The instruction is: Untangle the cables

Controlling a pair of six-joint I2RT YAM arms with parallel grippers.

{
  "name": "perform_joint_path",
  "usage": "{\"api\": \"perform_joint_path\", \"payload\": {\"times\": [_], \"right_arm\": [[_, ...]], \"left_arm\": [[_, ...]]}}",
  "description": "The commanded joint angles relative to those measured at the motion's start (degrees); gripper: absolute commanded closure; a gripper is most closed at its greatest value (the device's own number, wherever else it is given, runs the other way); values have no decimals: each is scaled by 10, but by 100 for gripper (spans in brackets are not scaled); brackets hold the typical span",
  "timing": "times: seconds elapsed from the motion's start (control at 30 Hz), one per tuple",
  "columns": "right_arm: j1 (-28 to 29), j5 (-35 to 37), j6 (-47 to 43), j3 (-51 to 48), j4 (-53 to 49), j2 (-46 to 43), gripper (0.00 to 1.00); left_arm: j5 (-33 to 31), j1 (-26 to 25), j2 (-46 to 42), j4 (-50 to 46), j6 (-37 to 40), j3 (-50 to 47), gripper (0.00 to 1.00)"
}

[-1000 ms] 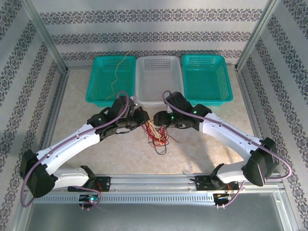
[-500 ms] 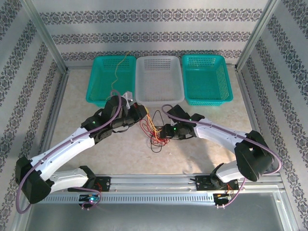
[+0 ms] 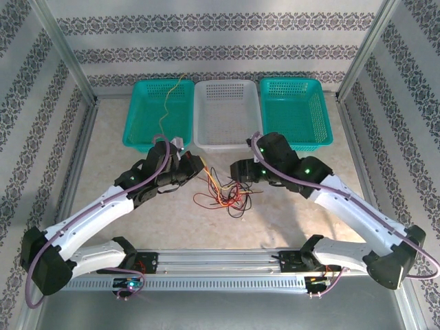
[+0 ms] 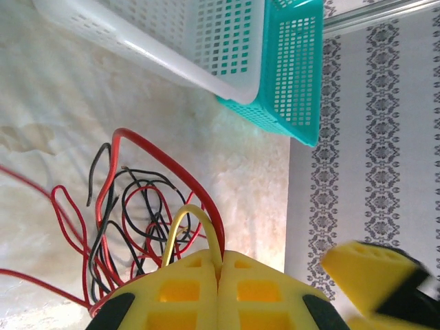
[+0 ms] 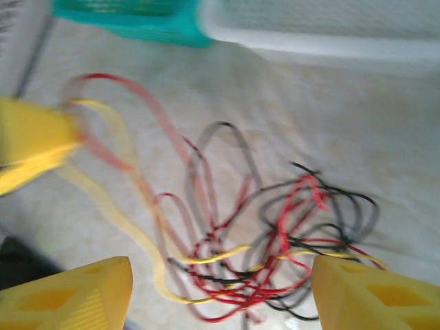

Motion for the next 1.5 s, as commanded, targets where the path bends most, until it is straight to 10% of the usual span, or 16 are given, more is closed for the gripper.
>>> {"api": "perform_joint_path", "payload": {"times": [0.0,0.67,1.0,1.13,1.23,1.47], "right_arm": [[45,-11,-45,22,12,15,32],[104,6,-64,58,78,148,52],[103,10,-87,91,67,193,100],[103,-5,-90,95,60,159,100],[103,2,-96,101,45,129,100],[82,-13,-77,127,37,86,100]], "left_arm": [[14,8,2,23,-10,4,100],[41,21,-17,3,-11,5,100],[40,28,-21,-9,-2,-9,100],[9,34,-32,-34,3,-32,66],[-8,46,-43,-18,-5,-64,59],[-15,67,-26,34,-13,-121,78]]}}
